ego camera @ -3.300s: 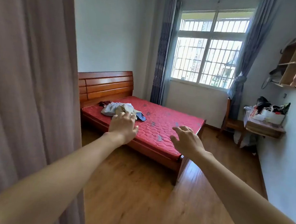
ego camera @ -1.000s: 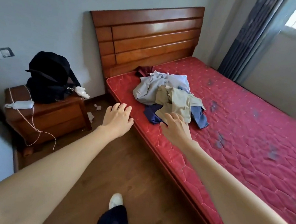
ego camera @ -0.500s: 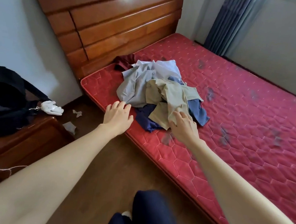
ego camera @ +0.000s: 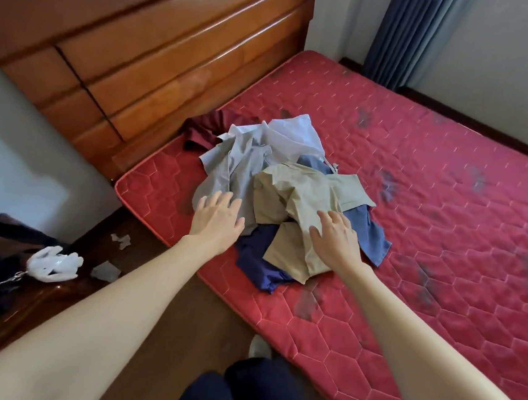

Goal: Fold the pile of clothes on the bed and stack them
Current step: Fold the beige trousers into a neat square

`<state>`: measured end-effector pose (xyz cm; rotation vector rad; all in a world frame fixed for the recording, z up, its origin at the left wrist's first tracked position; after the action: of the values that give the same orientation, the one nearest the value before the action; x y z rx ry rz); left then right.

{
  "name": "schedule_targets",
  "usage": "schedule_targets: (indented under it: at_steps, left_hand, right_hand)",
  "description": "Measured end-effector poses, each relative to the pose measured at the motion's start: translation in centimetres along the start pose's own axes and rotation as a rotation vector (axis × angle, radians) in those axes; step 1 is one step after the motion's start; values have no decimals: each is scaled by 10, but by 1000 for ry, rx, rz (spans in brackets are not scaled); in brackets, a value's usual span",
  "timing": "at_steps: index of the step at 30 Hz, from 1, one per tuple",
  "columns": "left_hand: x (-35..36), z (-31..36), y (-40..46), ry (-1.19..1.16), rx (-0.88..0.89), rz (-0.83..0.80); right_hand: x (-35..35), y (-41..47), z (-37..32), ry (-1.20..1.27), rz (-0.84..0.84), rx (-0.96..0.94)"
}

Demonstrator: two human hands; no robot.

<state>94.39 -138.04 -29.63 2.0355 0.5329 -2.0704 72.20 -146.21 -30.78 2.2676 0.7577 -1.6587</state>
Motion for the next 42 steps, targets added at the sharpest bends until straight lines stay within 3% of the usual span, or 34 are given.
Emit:
schedule_targets:
  at_steps: [9, 20, 30, 36, 39, 42]
  left_hand:
    - [23, -12, 122, 43, 96, -62]
    - [75, -33, 284, 38, 347, -181]
    - [187, 8, 373, 23, 459, -350]
    - [263, 20, 424, 24, 440, -441]
    - [291, 28, 441, 57, 521, -444]
    - [310, 33, 450, 41, 646, -398]
  right_hand:
    - [14, 102, 2, 1, -36, 55]
    - [72, 222, -14, 28, 2, 259]
    - [152, 335, 25, -36, -134, 230]
    - [225, 374, 55, 31, -217, 253]
    - [263, 381, 57, 38, -272, 206]
    - [282, 395, 63, 58, -210, 178]
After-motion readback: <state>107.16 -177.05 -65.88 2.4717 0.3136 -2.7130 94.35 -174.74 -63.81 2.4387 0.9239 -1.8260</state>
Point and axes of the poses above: each hand's wrist, its own y-axis towards the middle knuckle, its own x-axis out of the palm, z = x × y, the point moved 5 cm from there along y, towards the middle knuckle, and after that the axes turned 10 degrees about -x, right-handed, at the moved point
